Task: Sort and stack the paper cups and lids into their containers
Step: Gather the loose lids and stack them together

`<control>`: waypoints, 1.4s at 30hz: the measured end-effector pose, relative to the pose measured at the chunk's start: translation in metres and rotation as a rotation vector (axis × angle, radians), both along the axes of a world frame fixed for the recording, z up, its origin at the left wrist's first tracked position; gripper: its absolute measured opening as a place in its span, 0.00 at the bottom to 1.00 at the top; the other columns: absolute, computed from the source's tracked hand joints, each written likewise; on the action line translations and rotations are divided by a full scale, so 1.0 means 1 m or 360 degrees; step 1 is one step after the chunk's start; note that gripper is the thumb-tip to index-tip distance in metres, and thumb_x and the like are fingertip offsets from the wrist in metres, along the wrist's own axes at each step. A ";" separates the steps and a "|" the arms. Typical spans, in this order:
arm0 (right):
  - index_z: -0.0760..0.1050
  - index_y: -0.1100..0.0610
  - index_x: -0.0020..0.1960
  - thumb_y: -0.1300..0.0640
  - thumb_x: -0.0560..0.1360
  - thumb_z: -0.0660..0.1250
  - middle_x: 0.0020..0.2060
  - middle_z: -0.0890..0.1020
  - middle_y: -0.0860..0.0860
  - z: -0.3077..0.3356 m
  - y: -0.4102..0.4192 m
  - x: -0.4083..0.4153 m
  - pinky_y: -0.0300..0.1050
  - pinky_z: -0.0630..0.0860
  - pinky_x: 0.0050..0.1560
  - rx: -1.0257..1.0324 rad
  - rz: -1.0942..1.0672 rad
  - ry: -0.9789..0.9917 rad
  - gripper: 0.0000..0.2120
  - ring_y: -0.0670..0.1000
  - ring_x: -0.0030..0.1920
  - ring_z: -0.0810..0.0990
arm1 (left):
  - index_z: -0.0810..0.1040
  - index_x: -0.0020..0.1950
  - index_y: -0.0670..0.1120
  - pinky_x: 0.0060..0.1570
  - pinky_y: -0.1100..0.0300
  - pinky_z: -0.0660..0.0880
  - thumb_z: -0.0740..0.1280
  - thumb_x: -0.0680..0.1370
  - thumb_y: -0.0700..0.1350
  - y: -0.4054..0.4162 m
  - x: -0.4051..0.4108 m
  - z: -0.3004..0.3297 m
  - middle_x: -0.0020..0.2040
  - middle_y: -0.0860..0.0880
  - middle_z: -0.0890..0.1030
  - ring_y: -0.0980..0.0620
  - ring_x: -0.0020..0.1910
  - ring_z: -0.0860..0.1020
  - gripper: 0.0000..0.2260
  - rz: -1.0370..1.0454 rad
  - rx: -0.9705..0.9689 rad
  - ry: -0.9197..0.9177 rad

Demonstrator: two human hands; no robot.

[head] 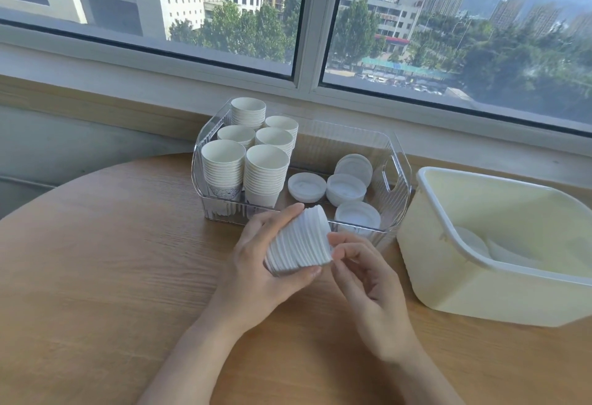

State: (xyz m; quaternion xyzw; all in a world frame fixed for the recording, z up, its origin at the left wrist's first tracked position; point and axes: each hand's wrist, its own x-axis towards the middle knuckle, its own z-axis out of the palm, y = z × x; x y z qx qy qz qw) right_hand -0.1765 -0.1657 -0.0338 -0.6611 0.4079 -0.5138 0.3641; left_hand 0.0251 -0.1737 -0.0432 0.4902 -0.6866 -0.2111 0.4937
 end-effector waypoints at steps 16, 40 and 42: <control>0.68 0.48 0.78 0.42 0.79 0.66 0.74 0.74 0.39 0.000 -0.003 -0.009 0.53 0.66 0.78 0.0250 0.0158 0.0041 0.29 0.41 0.76 0.69 | 0.69 0.76 0.65 0.68 0.62 0.70 0.80 0.69 0.60 0.009 -0.016 -0.005 0.70 0.57 0.73 0.53 0.72 0.72 0.37 -0.0109 -0.0012 -0.0150; 0.66 0.46 0.77 0.45 0.78 0.73 0.64 0.80 0.31 -0.008 0.023 0.024 0.38 0.75 0.67 0.0377 0.0174 -0.0086 0.32 0.39 0.69 0.77 | 0.70 0.72 0.64 0.59 0.53 0.80 0.80 0.68 0.60 0.063 0.002 -0.006 0.64 0.61 0.81 0.56 0.60 0.81 0.36 0.0259 0.0104 0.0173; 0.68 0.47 0.77 0.47 0.77 0.73 0.67 0.80 0.37 -0.008 0.025 0.026 0.41 0.76 0.68 0.0378 0.0190 -0.0047 0.31 0.40 0.68 0.78 | 0.69 0.73 0.63 0.59 0.52 0.80 0.81 0.68 0.60 0.069 0.005 -0.006 0.64 0.61 0.81 0.57 0.60 0.82 0.37 0.0330 0.0114 0.0170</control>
